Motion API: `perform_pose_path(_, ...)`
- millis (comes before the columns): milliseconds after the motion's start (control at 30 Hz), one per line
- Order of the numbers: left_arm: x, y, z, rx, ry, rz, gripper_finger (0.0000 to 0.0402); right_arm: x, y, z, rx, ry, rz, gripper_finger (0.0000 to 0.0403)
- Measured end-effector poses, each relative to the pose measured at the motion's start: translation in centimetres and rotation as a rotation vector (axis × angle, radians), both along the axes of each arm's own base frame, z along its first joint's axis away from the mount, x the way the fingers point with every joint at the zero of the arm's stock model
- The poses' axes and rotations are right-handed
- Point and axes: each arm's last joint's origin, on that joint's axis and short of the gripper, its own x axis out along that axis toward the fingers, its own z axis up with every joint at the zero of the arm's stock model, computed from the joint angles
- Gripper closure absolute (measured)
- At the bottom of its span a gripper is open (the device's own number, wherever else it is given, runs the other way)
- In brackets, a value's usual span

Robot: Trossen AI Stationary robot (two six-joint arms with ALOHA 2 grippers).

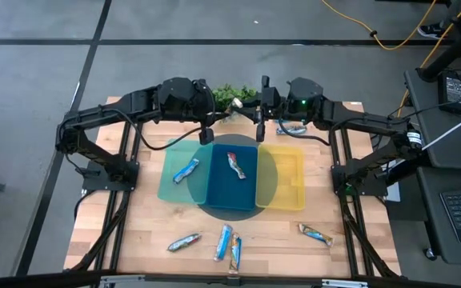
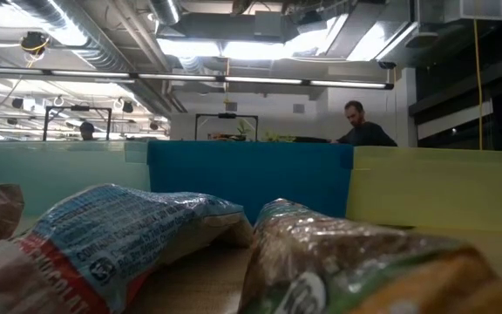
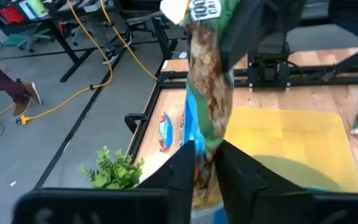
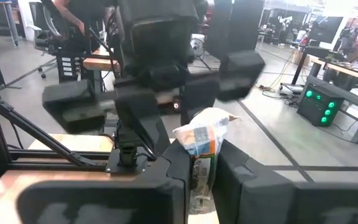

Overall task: Pick and place Granola Bars by type
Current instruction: Put the yellow granola bar into the yellow bin

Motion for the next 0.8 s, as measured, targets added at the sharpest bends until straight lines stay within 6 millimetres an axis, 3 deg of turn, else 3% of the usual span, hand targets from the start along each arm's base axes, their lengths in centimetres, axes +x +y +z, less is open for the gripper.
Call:
perform_pose_path(367,-2.8,-0.4,4.1,0.033,0.029,0.064,0.024,-1.2,-0.3,0.1,-0.007,0.065,-0.015,0.0362)
perform_pose_path(667,-3.2,-0.3,4.3,0.046,0.052,0.098,0.0234,-6.3,1.1,1.2,0.024,0.212,-0.015,0.0375)
perform_pose_path(800,-3.0,-0.3,4.3,0.046,0.055,0.097,0.0233,-8.0,1.9,1.6,0.053,0.244,-0.009,0.0363)
